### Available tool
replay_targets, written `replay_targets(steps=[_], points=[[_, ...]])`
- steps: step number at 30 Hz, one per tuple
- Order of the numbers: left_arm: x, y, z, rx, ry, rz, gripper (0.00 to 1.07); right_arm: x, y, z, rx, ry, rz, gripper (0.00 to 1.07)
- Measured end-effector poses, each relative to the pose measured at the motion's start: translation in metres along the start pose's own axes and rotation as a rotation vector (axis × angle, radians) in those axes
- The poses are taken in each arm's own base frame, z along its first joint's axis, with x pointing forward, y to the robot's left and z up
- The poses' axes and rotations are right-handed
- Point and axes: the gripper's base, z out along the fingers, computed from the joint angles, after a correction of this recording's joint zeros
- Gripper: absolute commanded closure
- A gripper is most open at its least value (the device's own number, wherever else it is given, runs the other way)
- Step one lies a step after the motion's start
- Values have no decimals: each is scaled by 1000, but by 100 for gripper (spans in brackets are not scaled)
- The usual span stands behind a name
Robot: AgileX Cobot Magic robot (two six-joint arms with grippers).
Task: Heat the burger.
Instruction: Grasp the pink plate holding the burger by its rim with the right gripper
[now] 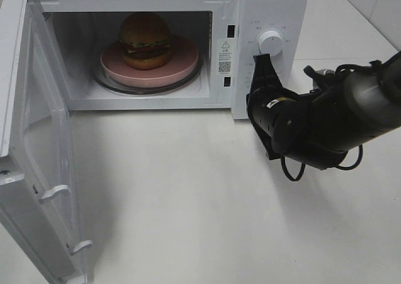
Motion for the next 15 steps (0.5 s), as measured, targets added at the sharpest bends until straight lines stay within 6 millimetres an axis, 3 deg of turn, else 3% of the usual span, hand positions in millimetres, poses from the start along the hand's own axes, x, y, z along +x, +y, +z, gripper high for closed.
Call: replay_targets(steps=[7, 15], points=[[0, 0, 0, 0, 0, 0, 7, -3, 1, -18, 56, 69, -138, 106], [0, 0, 0, 0, 0, 0, 7, 0, 14, -38, 70, 213, -474, 104]])
